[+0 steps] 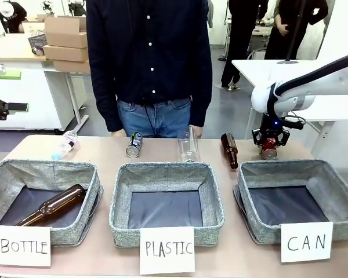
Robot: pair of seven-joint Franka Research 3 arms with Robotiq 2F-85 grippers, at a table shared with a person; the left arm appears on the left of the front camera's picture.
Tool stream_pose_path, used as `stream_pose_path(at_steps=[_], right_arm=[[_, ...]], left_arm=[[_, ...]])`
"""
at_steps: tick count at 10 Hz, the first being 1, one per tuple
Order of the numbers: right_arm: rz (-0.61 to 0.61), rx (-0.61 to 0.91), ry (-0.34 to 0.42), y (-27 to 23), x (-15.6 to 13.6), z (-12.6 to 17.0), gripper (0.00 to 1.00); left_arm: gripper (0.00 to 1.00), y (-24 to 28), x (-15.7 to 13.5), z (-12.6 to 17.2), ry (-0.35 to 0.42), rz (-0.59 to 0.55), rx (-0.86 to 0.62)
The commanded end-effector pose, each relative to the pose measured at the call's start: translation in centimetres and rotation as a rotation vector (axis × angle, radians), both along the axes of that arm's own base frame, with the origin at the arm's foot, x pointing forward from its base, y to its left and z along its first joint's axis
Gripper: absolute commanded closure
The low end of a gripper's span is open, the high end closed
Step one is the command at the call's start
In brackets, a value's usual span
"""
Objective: Sort the can waste into the basket.
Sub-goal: Pick up the can waste from the table and place it in the right Fabric basket.
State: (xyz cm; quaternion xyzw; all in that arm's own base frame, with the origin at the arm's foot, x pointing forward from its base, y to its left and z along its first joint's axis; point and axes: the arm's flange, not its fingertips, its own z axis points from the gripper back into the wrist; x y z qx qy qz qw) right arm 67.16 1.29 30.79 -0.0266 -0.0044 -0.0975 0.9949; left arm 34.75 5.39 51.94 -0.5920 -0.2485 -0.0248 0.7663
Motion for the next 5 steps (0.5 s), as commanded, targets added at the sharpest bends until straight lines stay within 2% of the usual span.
stream_pose_path(at_steps=[1, 2, 3, 4, 5], right_arm=[[0.063, 0.079, -0.037, -0.3, -1.2, 3.5, 1.0], [0.147, 0.158, -0.109, -0.5, -4.4, 8.9, 1.0], [0.235, 0.258, -0.104, -0.8, -8.2, 13.6, 1.0], [0.357, 0.302, -0.074, -1.2, -12.1, 17.0, 1.0], [0.539, 0.36, -0.011, -1.7, -15.8, 19.1, 1.0]], left_arm=[[0.0, -0.2, 0.1, 0.2, -0.031, -0.003, -0.02], [0.0, -0.2, 0.1, 0.2, -0.031, -0.003, -0.02], [0.0, -0.2, 0.1, 0.2, -0.031, -0.003, -0.02], [0.0, -0.2, 0.1, 0.2, -0.031, -0.003, -0.02], [0.0, -0.2, 0.1, 0.2, -0.031, -0.003, -0.02]])
